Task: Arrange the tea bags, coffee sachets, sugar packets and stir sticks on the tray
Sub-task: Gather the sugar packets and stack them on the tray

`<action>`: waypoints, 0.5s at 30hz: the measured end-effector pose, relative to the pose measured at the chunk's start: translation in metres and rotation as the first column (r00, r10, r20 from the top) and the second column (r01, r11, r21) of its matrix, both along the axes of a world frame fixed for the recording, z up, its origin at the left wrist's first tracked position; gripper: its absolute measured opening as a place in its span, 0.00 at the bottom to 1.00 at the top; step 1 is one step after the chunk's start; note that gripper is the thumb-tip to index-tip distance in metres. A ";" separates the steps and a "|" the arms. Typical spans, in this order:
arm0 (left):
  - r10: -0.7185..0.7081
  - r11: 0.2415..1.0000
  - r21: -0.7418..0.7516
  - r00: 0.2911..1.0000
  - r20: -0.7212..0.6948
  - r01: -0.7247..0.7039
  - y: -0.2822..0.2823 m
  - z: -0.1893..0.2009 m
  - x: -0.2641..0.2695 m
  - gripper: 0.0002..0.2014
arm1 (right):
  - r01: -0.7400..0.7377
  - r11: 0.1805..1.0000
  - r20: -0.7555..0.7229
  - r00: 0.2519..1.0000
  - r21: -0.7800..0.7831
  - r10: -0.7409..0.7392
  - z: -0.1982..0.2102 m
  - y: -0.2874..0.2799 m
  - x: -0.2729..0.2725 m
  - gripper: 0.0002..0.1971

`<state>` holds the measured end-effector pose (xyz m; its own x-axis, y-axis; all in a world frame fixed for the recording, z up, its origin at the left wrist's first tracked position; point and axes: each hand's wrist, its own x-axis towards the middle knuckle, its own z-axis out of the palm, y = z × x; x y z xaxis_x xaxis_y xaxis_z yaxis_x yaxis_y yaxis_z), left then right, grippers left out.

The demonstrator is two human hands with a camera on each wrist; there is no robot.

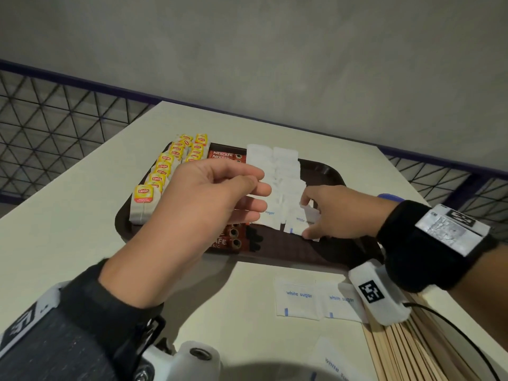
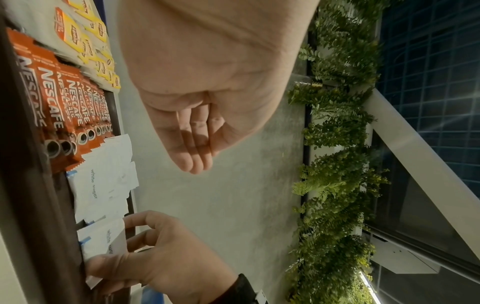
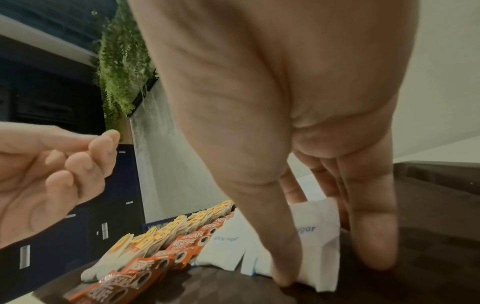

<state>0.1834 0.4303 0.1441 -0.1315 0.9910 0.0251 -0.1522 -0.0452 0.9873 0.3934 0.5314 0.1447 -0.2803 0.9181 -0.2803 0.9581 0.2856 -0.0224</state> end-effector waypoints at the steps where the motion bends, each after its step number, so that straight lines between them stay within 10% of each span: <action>1: 0.002 1.000 0.003 1.000 0.000 -0.002 -0.001 0.000 0.000 0.07 | -0.010 1.000 0.019 1.000 0.000 0.010 0.000 0.000 -0.001 0.33; 15: 0.015 1.000 0.021 0.999 -0.042 -0.014 -0.001 -0.002 0.001 0.08 | -0.107 0.992 -0.001 0.994 0.068 0.107 -0.008 -0.001 -0.001 0.25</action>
